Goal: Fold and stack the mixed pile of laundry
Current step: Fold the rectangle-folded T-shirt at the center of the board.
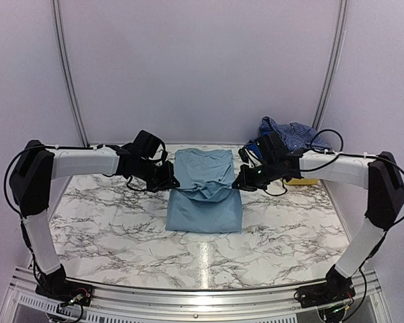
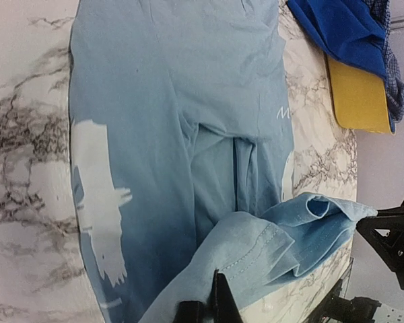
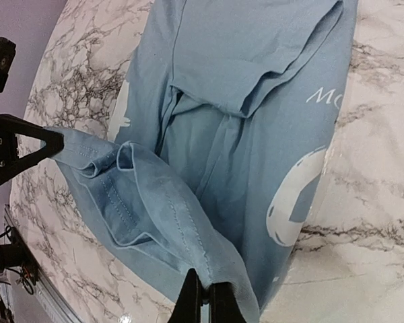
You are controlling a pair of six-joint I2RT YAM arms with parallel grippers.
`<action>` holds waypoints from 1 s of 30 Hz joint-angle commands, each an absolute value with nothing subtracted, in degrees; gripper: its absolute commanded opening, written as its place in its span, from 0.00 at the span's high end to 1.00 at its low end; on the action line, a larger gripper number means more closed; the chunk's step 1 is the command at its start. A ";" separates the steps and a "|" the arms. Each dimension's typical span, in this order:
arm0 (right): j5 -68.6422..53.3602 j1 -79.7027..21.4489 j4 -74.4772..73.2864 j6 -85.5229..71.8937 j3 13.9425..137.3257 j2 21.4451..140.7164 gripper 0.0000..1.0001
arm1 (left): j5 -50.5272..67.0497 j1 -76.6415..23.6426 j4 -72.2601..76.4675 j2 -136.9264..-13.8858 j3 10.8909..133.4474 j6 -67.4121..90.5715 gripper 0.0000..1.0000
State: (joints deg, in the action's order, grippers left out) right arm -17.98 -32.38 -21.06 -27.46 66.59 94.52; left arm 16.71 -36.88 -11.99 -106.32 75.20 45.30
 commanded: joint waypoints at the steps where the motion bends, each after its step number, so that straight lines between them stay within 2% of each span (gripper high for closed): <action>1: -20.30 -29.77 -20.72 -23.53 73.14 101.05 1.00 | 19.77 -34.41 -15.64 -112.68 82.05 40.20 1.00; 11: -21.59 -27.31 -19.31 -22.59 82.03 112.92 1.00 | 21.92 -30.63 -15.74 -122.03 90.17 38.99 1.00; 24: -21.05 -25.98 -18.57 -22.63 85.05 117.97 1.00 | 22.88 -28.60 -15.78 -127.41 93.89 38.29 1.00; 25: -21.09 -25.87 -19.10 -22.59 85.29 117.98 0.98 | 22.71 -28.20 -15.74 -127.39 93.68 38.79 0.97; 26: -20.95 -25.70 -19.70 -22.50 85.48 117.70 0.91 | 22.68 -27.74 -15.69 -127.18 93.48 39.26 0.91; 27: -20.75 -25.58 -20.28 -22.36 85.57 117.09 0.79 | 22.31 -27.31 -15.71 -126.62 93.25 39.28 0.86; 28: -20.27 -25.50 -20.95 -22.14 85.64 116.16 0.72 | 21.40 -26.87 -15.61 -125.47 92.71 39.03 0.80; 29: -19.75 -25.49 -21.87 -21.82 85.69 114.95 0.68 | 20.15 -26.51 -15.52 -123.98 92.24 38.60 0.68; 30: -19.28 -25.49 -22.61 -21.56 85.51 113.62 0.64 | 19.15 -26.20 -15.48 -122.42 91.80 38.06 0.60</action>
